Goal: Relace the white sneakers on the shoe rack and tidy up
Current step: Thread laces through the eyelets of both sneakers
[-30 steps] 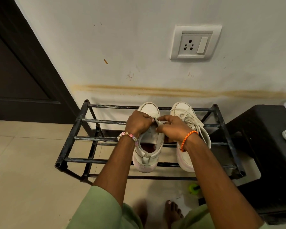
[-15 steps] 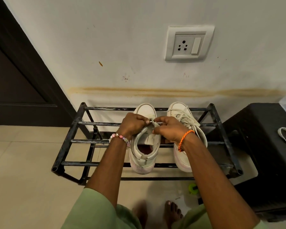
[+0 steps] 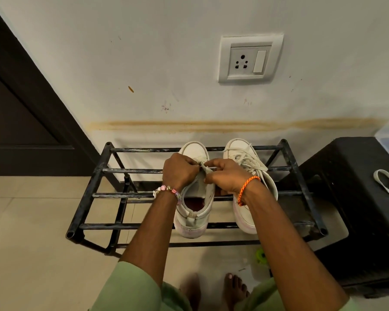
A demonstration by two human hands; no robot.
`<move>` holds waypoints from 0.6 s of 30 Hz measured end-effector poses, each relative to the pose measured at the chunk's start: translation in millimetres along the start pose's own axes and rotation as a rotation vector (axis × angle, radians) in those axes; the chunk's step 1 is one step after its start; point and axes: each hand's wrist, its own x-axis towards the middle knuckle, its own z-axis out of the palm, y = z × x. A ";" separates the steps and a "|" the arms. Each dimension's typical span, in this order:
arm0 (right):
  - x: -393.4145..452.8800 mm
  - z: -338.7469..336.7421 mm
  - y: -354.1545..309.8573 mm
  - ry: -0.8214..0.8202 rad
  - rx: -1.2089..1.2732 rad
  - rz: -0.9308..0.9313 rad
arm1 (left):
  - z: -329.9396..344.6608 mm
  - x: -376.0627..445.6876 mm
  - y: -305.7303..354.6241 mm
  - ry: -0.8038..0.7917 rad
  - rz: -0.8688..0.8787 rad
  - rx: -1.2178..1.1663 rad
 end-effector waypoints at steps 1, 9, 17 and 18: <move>0.5 -0.3 0.4 0.000 0.005 0.000 | 0.1 0.5 -0.2 -0.014 -0.003 -0.018; 0.4 -1.6 -0.3 -0.049 0.154 0.064 | -6.2 1.1 -3.7 -0.090 0.098 -0.057; 2.3 -0.9 3.3 -0.068 0.137 0.031 | -4.3 7.7 -12.2 -0.132 0.076 -0.164; 1.9 -0.8 3.3 -0.070 0.120 0.016 | -3.1 7.8 -11.9 -0.132 0.048 -0.198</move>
